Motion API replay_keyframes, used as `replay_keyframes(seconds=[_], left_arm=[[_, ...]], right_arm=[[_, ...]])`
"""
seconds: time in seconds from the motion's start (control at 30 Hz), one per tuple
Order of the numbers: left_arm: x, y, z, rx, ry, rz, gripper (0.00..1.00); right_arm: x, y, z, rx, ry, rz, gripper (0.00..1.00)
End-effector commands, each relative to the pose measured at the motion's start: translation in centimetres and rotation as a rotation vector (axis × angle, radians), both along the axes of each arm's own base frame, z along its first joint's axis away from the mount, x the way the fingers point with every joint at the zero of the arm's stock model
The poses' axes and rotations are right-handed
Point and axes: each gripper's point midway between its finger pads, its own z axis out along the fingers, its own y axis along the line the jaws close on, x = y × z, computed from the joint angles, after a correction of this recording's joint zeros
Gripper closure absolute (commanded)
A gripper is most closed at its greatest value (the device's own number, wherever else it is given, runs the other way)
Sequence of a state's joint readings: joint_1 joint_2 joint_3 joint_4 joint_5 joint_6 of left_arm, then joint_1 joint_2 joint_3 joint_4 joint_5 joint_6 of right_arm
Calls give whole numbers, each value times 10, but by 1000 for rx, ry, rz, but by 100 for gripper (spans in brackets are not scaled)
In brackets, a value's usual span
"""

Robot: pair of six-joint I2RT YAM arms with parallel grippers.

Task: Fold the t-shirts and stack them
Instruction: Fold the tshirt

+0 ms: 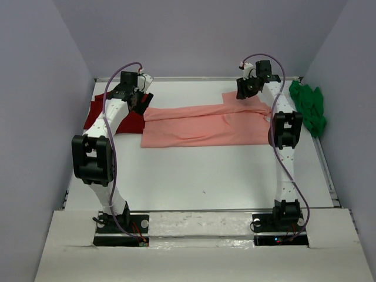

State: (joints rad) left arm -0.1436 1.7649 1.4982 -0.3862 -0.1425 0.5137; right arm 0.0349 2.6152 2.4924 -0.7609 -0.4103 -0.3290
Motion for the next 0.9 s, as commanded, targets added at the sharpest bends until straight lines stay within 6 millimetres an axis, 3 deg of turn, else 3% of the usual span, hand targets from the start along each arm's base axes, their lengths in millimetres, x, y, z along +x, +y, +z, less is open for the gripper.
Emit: replay_keyframes(seconds=[0.0,0.17,0.6,0.87], left_arm=[[1,-2,3,-12,-8,6,1],[2,-2,-1,-2,3,9,1],[2,-11,-10,18,28,-12,1],[0,-23,-14,51,42,-47,1]], right_arm=[[29,24,19,-32,-160,62,49],[44,28,12,-130,-224,56,49],[78,-9,1,-305,-326,-88,46],[79,-19,21,-309,-351,-112,47]])
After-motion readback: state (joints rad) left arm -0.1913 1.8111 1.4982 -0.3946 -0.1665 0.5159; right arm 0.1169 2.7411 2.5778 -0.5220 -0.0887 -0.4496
